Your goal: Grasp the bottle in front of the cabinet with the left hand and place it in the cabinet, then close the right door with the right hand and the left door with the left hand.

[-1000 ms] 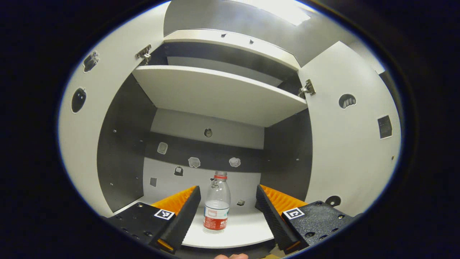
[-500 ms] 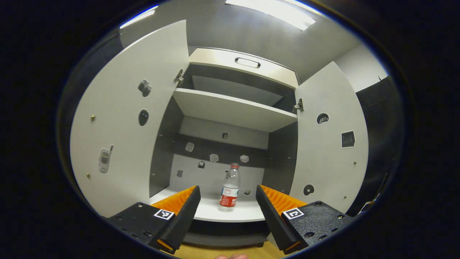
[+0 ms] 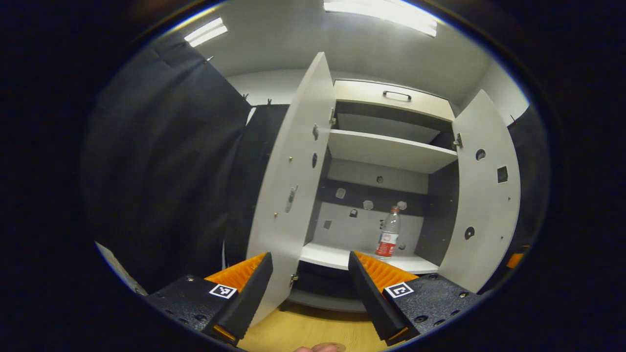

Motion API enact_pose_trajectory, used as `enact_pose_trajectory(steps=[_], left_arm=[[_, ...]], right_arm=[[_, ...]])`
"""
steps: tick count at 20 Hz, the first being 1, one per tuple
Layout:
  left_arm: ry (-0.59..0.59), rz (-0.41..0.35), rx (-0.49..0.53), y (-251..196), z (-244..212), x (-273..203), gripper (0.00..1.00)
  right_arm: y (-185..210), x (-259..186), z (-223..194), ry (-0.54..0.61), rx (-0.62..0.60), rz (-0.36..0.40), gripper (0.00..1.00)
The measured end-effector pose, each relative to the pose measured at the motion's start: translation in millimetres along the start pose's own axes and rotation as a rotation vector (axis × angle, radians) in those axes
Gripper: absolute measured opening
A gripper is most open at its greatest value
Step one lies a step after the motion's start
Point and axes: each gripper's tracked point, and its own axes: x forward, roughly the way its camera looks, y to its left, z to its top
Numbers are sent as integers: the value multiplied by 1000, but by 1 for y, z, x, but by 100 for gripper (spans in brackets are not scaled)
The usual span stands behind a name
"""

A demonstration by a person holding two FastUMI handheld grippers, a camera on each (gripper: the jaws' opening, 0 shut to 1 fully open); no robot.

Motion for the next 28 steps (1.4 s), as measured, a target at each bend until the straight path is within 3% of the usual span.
enact_pose_trajectory(steps=[1, 2, 3, 4, 6, 7, 8, 13, 17, 18, 19, 28], left_arm=[[-13, 46, 3, 19, 5, -2, 97], [-26, 90, 14, 38, 10, -3, 97], [-38, 126, 25, 54, 14, -1, 94], [-41, 156, 31, 70, 17, 1, 97], [-32, 208, 18, 97, 17, 7, 94], [-33, 231, 3, 111, 18, 11, 94], [-36, 252, -5, 124, 20, 16, 94], [-18, 324, 38, 173, 11, 45, 94], [10, 303, 48, 179, -5, 72, 95], [26, 294, 48, 177, -12, 78, 95], [41, 281, 47, 175, -18, 82, 95], [49, 165, 69, 142, -26, 103, 95]], right_arm=[[1, 0, 2, -4, -7, 4, 100], [2, 0, 4, -9, -11, 9, 94], [3, 1, 5, -13, -14, 10, 100], [3, 1, 5, -15, -15, 7, 94], [5, 1, 5, -19, -15, -1, 94], [5, 1, 5, -21, -12, -7, 94], [7, 1, 4, -21, -11, -12, 100], [11, 1, -1, -9, -20, -50, 100], [9, 8, -7, 3, -28, -101, 100], [10, 9, -8, 3, -27, -109, 94], [12, 10, -9, 3, -26, -114, 100], [14, 10, -12, 4, -21, -160, 100]])
